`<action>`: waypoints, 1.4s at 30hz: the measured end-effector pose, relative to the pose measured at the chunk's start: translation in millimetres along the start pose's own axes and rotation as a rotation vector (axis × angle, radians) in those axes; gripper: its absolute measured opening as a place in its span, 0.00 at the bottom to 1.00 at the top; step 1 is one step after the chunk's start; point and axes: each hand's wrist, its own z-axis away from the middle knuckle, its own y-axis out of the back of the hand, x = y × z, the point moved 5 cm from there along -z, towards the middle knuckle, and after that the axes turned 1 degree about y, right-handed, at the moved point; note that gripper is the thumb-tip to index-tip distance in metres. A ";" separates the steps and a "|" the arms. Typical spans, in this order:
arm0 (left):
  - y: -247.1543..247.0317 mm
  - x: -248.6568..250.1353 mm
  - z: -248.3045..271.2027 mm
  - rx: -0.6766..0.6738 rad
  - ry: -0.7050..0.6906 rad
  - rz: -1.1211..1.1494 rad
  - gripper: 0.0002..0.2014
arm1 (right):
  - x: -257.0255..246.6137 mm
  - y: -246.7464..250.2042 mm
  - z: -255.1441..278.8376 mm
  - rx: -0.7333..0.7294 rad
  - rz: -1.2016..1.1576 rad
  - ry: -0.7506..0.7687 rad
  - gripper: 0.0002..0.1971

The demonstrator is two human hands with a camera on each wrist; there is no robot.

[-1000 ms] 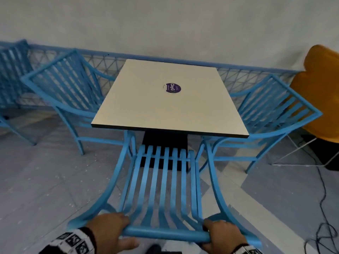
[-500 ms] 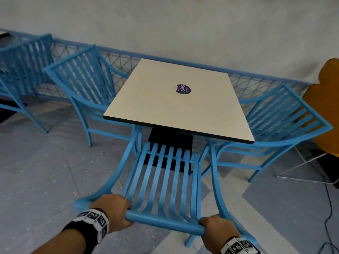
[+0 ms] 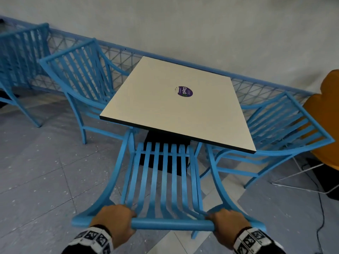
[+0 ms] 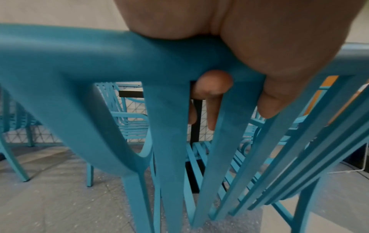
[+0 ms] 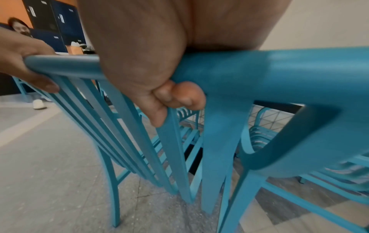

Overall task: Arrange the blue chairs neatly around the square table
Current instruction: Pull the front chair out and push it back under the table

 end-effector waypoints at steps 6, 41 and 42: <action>-4.3 45.0 -22.7 -0.079 -0.061 0.060 0.16 | 51.0 -10.5 -7.9 -0.004 -0.056 0.014 0.16; 53.8 101.3 -95.8 0.035 -0.087 -0.076 0.15 | 140.5 3.8 -50.1 0.163 -0.036 0.045 0.11; 57.5 98.4 -97.9 0.042 -0.087 -0.071 0.15 | 139.3 8.0 -51.1 0.177 -0.042 0.043 0.10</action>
